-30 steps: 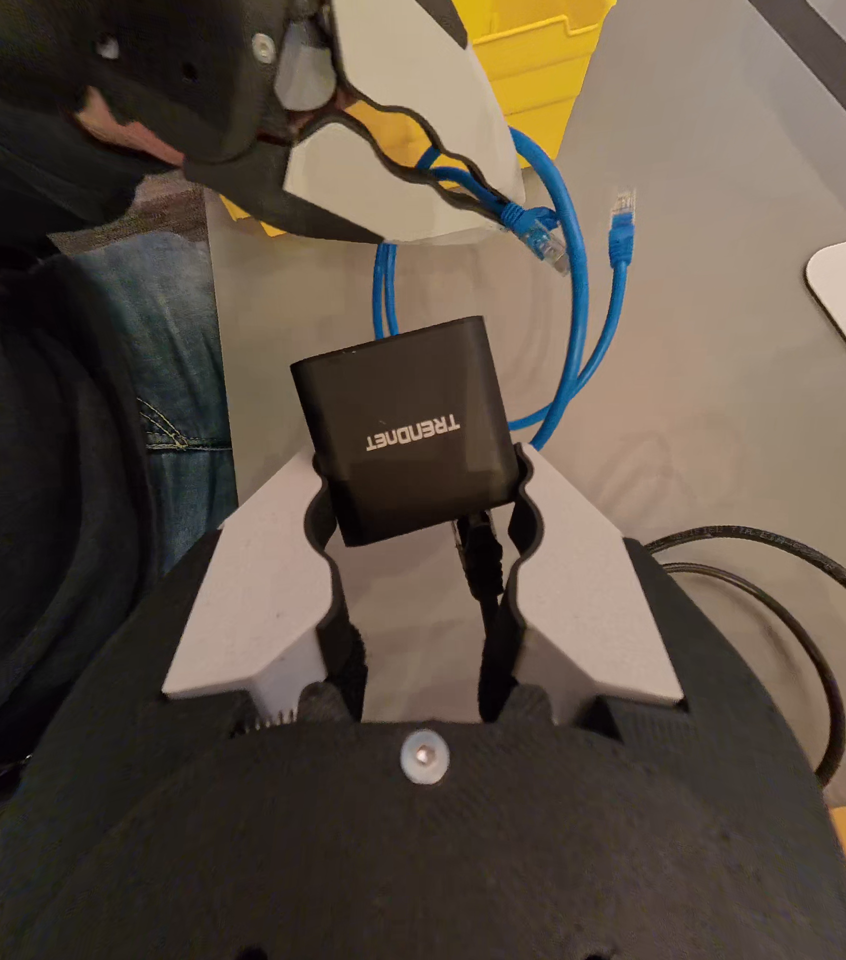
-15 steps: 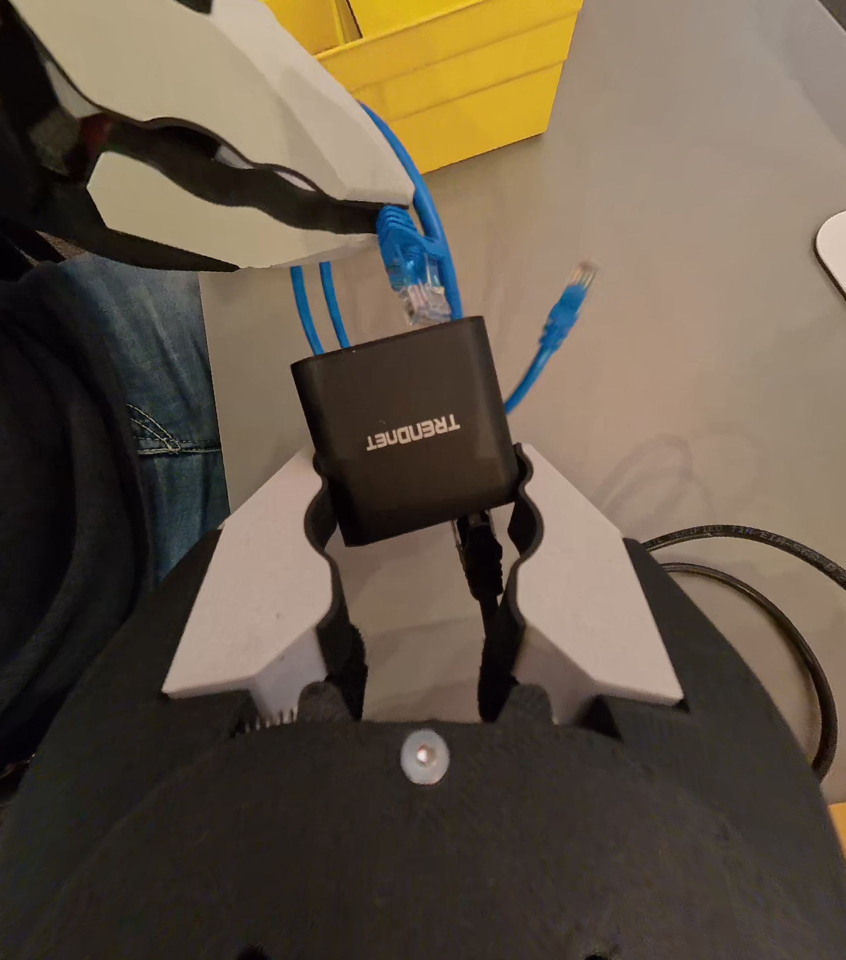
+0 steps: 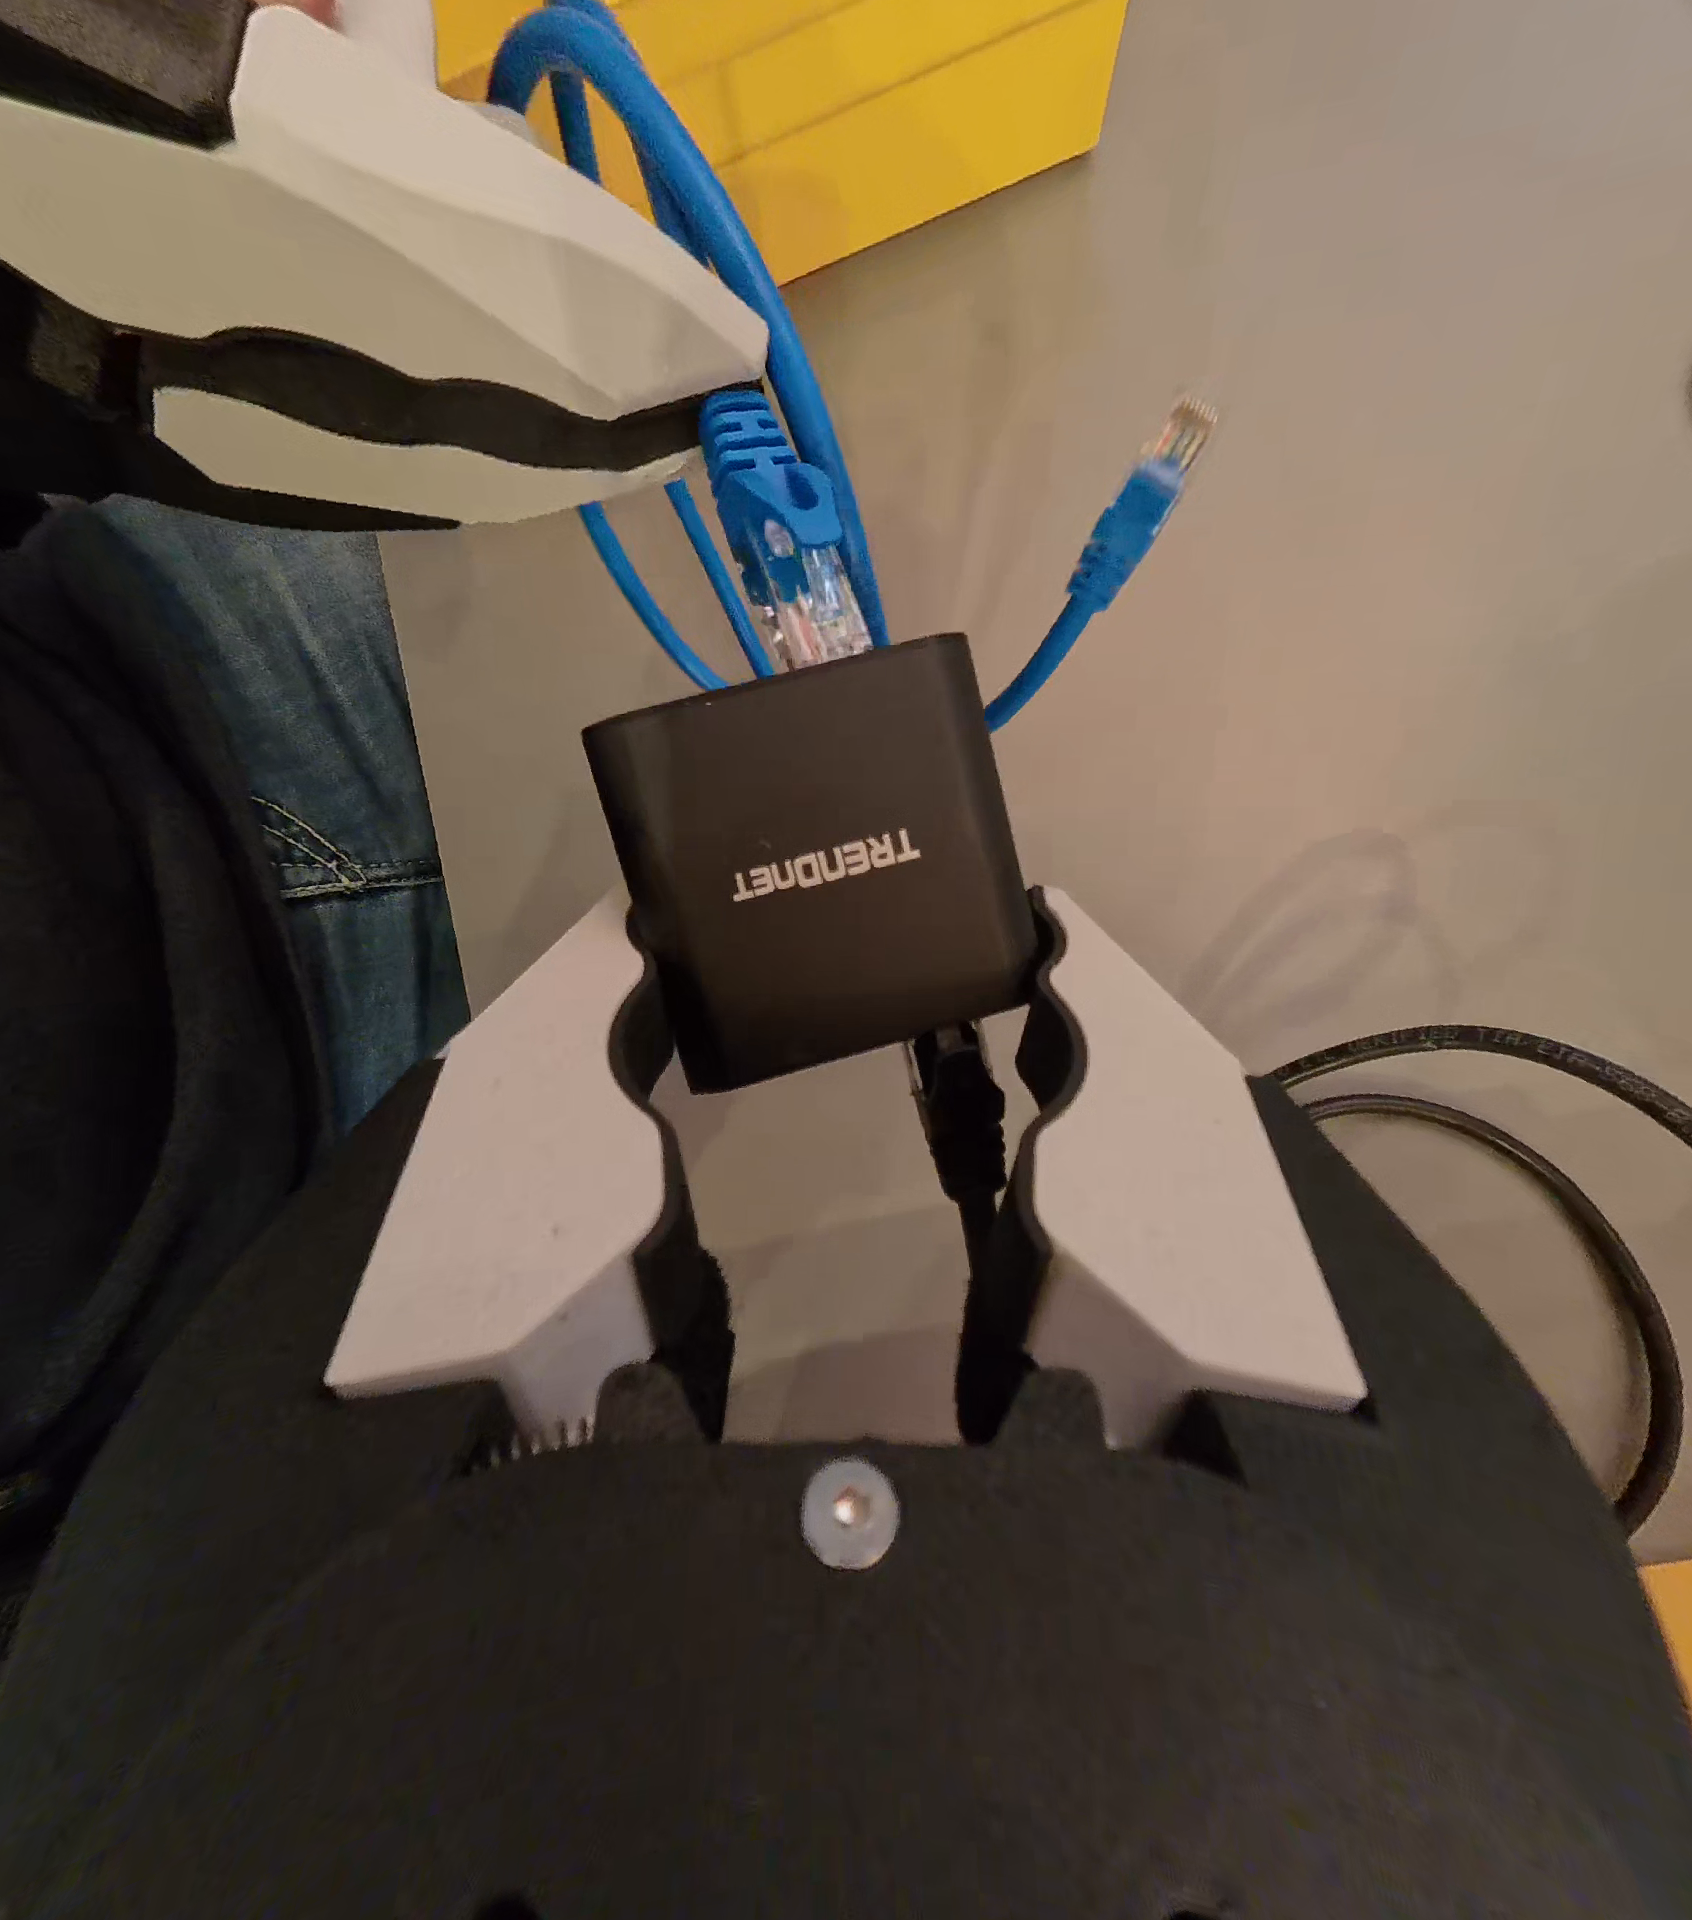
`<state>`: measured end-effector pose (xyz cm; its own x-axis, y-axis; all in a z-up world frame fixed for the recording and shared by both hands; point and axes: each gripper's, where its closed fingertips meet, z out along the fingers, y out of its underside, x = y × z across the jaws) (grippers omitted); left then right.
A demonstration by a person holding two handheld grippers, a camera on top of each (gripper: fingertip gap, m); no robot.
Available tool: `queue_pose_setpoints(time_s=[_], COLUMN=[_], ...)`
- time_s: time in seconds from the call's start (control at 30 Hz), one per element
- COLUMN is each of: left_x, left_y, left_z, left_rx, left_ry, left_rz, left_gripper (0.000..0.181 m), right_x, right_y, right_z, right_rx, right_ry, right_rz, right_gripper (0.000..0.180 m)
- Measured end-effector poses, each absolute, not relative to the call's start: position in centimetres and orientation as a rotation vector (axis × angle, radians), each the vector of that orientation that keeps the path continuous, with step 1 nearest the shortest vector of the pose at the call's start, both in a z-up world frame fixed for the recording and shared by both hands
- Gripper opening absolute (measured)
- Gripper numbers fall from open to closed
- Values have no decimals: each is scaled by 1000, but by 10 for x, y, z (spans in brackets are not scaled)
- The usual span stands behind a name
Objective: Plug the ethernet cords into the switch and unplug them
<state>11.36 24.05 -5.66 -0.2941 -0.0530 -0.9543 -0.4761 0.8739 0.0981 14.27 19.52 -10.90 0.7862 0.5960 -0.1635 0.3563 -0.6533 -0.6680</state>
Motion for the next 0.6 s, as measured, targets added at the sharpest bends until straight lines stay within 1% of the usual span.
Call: queue_pose_setpoints(time_s=[0.5,0.6], left_x=[120,121], left_y=[244,246], left_z=[-53,-57], left_rx=[-319,-275], left_ry=[1796,1785], left_rz=[496,516], left_gripper=[5,5], right_x=[148,148], right_y=[197,195], right_z=[-111,-113], right_rx=[-2420,-2444], right_ry=[-736,-742], right_rz=[446,494], right_gripper=[66,66])
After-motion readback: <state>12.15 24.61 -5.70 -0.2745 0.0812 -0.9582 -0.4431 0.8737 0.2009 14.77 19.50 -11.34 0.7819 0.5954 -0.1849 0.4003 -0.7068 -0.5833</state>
